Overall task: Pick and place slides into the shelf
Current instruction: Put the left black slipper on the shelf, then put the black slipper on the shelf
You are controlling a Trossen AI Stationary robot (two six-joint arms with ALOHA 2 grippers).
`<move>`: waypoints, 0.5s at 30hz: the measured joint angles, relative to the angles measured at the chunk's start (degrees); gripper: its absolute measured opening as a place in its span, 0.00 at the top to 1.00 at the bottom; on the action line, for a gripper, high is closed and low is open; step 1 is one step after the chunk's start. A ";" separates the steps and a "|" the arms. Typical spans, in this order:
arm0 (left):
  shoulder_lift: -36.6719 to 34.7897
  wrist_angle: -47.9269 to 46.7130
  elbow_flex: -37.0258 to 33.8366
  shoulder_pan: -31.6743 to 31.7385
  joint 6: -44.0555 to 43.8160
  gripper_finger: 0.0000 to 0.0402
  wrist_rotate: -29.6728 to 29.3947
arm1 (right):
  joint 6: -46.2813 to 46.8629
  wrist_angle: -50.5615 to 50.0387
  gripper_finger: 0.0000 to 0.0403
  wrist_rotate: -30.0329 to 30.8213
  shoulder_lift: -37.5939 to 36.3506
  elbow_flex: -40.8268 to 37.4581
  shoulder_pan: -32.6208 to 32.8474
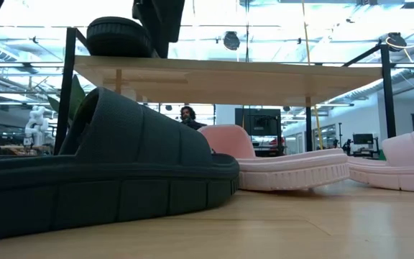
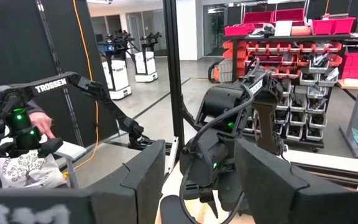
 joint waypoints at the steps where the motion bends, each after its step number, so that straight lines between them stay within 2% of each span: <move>1: 0.00 0.00 0.02 0.00 -0.46 0.40 0.16 | -0.06 0.00 0.55 0.00 0.00 0.00 -0.01; 6: -0.86 0.87 0.04 -0.06 -1.86 0.40 0.74 | -0.29 0.02 0.55 0.00 0.00 0.00 0.01; 15: -7.31 3.95 0.06 -1.39 -5.81 0.40 0.45 | -1.85 0.09 0.55 0.02 0.00 0.00 -0.01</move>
